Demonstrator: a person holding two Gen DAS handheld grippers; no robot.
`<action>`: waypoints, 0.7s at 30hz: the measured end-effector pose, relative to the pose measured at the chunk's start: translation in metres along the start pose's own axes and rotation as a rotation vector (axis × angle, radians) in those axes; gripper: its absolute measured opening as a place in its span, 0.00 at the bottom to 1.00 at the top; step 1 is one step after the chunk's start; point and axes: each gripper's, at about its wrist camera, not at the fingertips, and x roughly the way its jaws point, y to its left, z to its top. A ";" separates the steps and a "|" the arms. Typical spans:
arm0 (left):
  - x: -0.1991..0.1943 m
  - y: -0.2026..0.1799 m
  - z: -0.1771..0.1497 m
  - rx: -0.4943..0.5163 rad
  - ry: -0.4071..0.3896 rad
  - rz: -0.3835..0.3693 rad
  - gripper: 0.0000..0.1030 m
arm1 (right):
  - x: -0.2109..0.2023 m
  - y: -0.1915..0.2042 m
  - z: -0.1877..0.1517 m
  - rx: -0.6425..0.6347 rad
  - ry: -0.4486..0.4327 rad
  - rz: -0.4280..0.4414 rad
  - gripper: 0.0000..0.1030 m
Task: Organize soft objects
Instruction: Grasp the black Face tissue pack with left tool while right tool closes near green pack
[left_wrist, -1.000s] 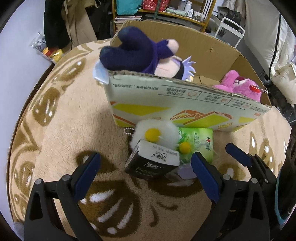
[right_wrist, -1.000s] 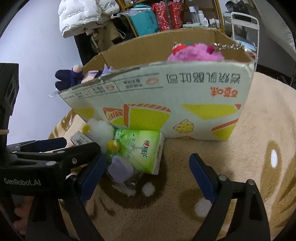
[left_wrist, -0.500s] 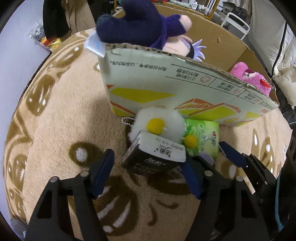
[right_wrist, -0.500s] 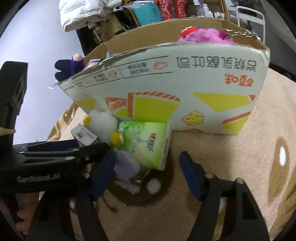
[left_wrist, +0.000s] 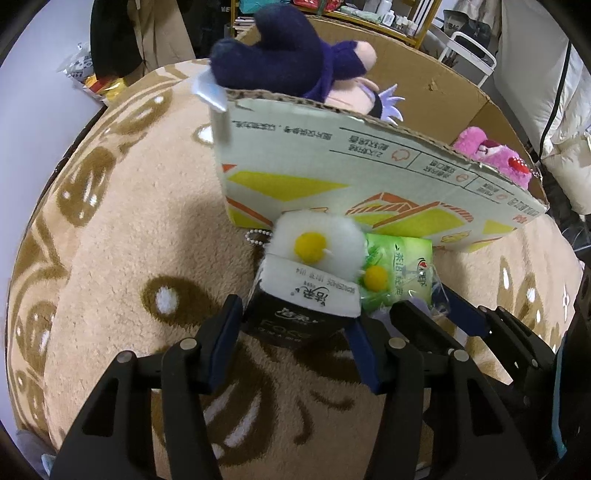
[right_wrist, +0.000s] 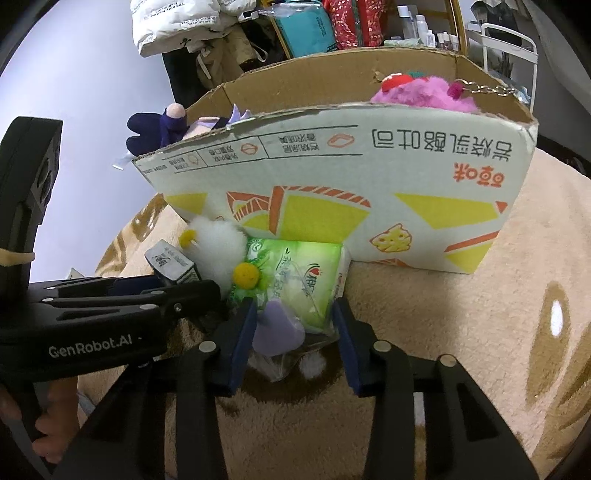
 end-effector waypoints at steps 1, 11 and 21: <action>-0.001 0.001 -0.001 -0.001 -0.003 0.002 0.53 | 0.001 0.001 0.000 -0.002 -0.003 -0.004 0.41; -0.018 0.000 -0.010 0.012 -0.054 0.016 0.52 | -0.015 -0.004 0.005 0.003 -0.038 -0.044 0.22; -0.032 -0.002 -0.015 0.012 -0.099 0.020 0.52 | -0.030 0.009 0.008 -0.055 -0.076 -0.021 0.04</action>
